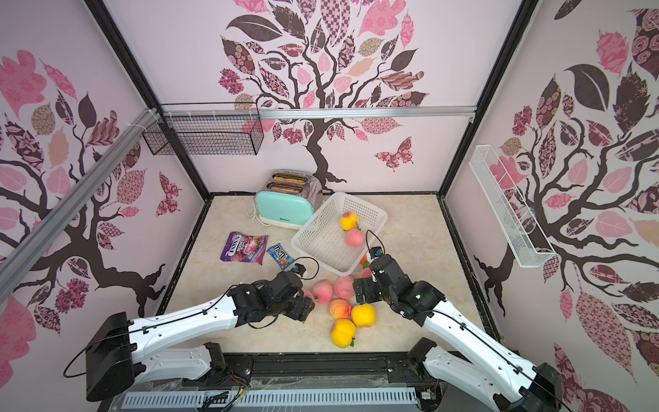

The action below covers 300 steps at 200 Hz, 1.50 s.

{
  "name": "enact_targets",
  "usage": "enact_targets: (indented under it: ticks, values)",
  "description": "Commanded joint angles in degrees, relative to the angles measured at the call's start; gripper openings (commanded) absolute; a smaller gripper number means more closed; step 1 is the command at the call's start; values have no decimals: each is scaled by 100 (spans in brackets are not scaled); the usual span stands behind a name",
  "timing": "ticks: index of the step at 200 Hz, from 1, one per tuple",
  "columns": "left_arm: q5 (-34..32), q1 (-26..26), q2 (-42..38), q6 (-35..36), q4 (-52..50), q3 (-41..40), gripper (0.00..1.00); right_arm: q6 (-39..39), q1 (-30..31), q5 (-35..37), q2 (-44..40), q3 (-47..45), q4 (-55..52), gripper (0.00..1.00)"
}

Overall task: Put the peaches into the basket
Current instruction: Pick up the peach from the center of the board.

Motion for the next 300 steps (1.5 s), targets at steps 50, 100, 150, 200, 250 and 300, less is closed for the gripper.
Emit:
enact_targets:
  ticks: [50,100,150,200,250,300]
  values:
    - [-272,369,367,749,-434,1414,71,-230,-92,159,37,557,157,99]
    - [10,924,1218,1422,-394,2569,71,-490,-693,-208,232,908,109,99]
    - [18,1236,2521,1952,-421,4007,71,-673,-812,-201,592,1202,251,99]
    - [387,1593,3729,2143,-467,5253,72,-762,-861,-219,841,1226,394,99]
    - [641,1871,4566,2176,-487,6074,73,-870,-1024,-244,899,1168,434,99]
    - [884,2070,4979,2180,-120,6187,73,-924,-1271,-442,1040,1080,595,99]
